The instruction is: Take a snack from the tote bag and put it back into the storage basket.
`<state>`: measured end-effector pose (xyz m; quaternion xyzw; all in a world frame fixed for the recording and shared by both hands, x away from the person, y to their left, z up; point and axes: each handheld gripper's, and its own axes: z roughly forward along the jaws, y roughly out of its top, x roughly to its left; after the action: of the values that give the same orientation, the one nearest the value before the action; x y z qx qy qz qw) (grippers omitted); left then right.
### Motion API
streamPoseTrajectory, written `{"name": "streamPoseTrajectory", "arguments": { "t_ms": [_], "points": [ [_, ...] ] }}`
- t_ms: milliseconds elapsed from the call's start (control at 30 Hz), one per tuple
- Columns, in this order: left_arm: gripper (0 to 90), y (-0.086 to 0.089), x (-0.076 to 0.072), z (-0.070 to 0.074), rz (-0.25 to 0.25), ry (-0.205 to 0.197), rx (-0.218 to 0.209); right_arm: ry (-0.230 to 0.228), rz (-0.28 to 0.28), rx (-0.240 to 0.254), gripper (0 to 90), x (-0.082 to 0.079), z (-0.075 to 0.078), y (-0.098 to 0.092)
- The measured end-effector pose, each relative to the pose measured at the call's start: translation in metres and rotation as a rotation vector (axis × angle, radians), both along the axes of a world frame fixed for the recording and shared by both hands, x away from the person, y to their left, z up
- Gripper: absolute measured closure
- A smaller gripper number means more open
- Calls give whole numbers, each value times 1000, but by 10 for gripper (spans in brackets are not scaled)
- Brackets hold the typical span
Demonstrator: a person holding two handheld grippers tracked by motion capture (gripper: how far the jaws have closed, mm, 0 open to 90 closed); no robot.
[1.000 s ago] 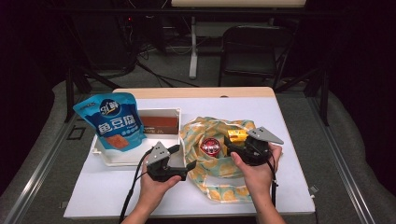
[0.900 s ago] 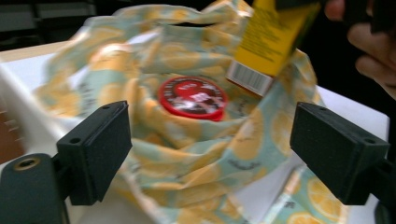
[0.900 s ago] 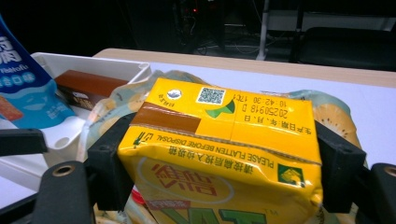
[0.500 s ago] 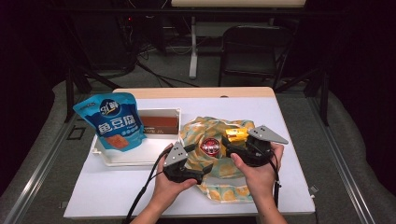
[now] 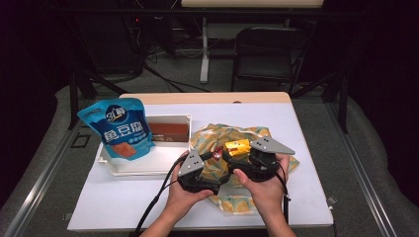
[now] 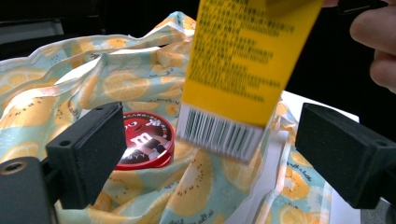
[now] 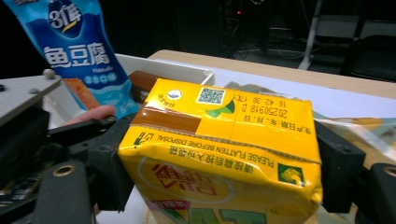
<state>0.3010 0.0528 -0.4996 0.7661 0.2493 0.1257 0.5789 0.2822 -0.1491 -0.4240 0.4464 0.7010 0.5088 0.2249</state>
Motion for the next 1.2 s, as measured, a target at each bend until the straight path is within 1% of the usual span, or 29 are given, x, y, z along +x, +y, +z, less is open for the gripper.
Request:
{"name": "streamPoseTrajectory", "arguments": {
  "t_ms": [33,67,100,133,167,200,233,333,367,400,500,533,567,600,633,700,733,800,900,967,1000,1033,1067,1100,1133,1167,1200],
  "points": [
    [117,-1,0,0,0,-2,1,2,7,-4,224,-1,0,2],
    [125,-1,0,0,-18,1,-3,3,16,-7,224,-2,0,4],
    [124,-1,0,0,-16,-3,-3,5,25,-8,224,-3,0,6],
    [123,-1,-1,0,-1,-7,-6,5,32,-3,224,-3,0,9],
    [123,-1,0,0,-20,-2,-13,9,40,-1,224,-4,0,11],
    [123,-1,0,0,-22,-1,-15,12,48,-5,224,-5,0,12],
    [122,-2,-1,0,-14,-7,-16,12,53,-1,224,-5,0,14],
    [111,-2,-1,-1,-26,-7,-14,15,68,-5,224,-7,-1,18],
    [144,-3,-2,-1,-36,-5,-20,20,73,-7,224,-8,-1,20],
    [186,-3,-2,-1,-45,-2,-21,18,75,1,224,-8,-2,21],
    [187,-5,-2,-3,-48,-1,-12,23,85,-7,224,-10,-1,24],
    [184,-5,-3,-4,-40,-2,-14,24,88,-5,224,-10,-1,25],
    [183,-5,-2,-4,-50,1,-21,25,90,-7,224,-11,-1,25],
    [183,-5,-1,-3,-56,3,-27,27,95,1,224,-11,-1,26],
    [186,-4,-1,-3,-55,3,-31,29,96,3,225,-12,-1,27],
    [220,-4,-1,-3,-53,4,-41,34,104,2,224,-12,-1,28],
    [224,-4,-1,-3,-60,7,-41,35,104,6,225,-12,-1,28],
    [267,-3,0,-3,-58,9,-41,37,112,1,224,-13,-1,29],
    [288,-2,1,-3,-65,13,-57,39,109,0,224,-13,-1,31],
    [318,-2,-1,-2,-55,0,-59,42,113,-1,224,-13,-2,31],
    [330,-1,-1,-1,-70,-8,-57,41,110,3,224,-12,-3,31],
    [340,-1,-2,0,-58,-16,-59,46,112,-5,224,-12,-3,31],
    [345,0,-2,1,-74,-10,-65,50,113,-7,224,-12,-4,32],
    [348,0,-2,2,-68,-12,-70,51,115,-4,224,-12,-4,32],
    [362,1,-1,2,-88,-4,-72,53,117,-8,224,-12,-5,32],
    [395,1,-1,2,-101,-1,-76,52,119,-4,224,-12,-5,32],
    [414,1,-1,2,-107,-2,-68,51,117,-6,224,-12,-5,33]
  ]
}}
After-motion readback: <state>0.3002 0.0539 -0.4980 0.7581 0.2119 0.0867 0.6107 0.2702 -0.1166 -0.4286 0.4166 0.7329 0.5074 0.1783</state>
